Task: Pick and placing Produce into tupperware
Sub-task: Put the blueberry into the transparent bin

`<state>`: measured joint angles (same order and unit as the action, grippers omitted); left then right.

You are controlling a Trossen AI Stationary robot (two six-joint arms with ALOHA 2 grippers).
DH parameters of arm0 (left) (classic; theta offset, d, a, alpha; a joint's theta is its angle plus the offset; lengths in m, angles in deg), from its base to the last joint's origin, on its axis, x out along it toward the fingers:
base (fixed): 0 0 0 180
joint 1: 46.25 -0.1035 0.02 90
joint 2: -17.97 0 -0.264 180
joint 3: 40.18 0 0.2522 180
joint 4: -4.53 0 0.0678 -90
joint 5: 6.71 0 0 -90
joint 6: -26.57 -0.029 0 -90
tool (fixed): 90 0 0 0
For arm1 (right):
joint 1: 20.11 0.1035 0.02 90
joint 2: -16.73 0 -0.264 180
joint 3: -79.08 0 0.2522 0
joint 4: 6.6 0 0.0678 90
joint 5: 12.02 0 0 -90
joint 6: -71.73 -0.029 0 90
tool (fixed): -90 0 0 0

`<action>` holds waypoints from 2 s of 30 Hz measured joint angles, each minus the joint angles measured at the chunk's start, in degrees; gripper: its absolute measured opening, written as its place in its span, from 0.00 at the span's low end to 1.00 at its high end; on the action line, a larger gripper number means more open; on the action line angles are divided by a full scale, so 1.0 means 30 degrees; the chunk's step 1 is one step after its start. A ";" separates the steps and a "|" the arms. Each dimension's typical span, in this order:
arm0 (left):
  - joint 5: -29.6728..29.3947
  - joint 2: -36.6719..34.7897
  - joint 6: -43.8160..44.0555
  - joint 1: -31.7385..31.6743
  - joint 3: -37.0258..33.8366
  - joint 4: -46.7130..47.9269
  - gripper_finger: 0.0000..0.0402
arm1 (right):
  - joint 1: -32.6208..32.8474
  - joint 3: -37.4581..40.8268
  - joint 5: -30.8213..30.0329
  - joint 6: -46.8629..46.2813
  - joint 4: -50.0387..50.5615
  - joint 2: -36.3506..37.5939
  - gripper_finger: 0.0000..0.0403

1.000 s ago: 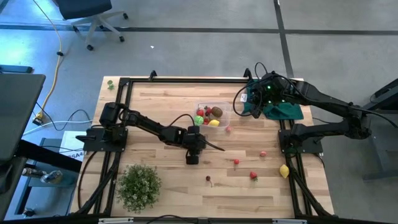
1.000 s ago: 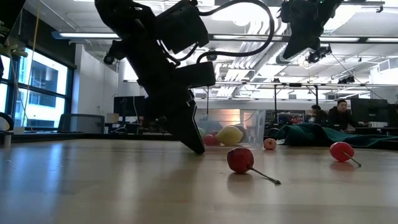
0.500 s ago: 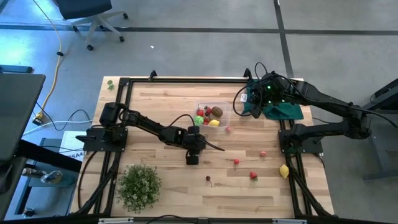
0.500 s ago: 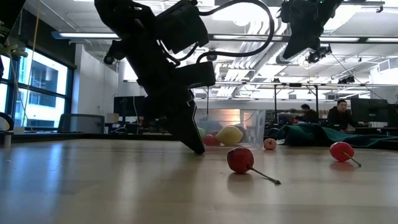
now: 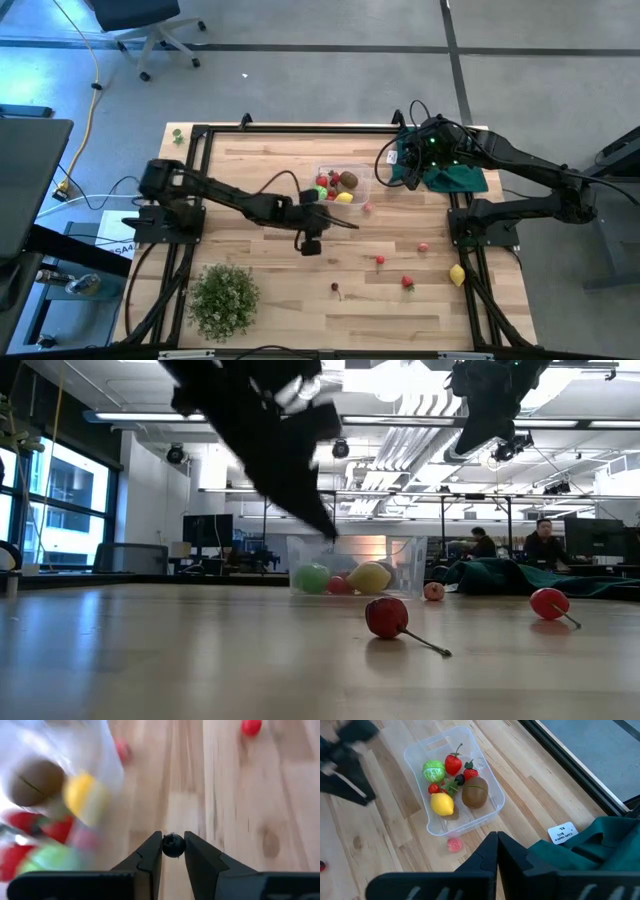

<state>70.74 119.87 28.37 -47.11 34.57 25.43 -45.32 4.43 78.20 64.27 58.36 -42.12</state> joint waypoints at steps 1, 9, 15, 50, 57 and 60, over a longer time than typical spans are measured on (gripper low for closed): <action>-0.0301 -0.0531 -0.0293 -0.0013 0.0000 0.0002 0.17 | 0.0007 0.0000 -0.0001 0.0000 0.0000 -0.0007 0.00; -0.1439 -0.2432 -0.2713 -0.2129 0.3434 0.3402 0.17 | 0.0000 0.0000 -0.0005 0.0000 -0.0006 0.0000 0.00; -0.0438 -0.1749 -0.5152 -0.4568 0.7058 0.6249 0.17 | 0.0000 0.0000 0.0000 0.0000 -0.0003 0.0000 0.00; 0.5012 0.4577 -0.4305 -0.7138 0.7577 0.6524 0.17 | 0.0003 0.0000 0.0002 0.0000 0.0000 0.0000 0.00; 0.5497 0.5020 -0.3964 -0.7089 0.7614 0.6179 0.17 | 0.0004 0.0000 -0.0005 0.0000 0.0000 0.0000 0.00; 0.5757 0.5131 -0.3959 -0.7089 0.7555 0.6406 0.19 | 0.0006 0.0000 0.0001 0.0000 0.0000 0.0000 0.00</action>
<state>88.02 135.26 16.50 -68.38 57.23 44.65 -45.30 4.43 78.21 64.27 58.36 -42.12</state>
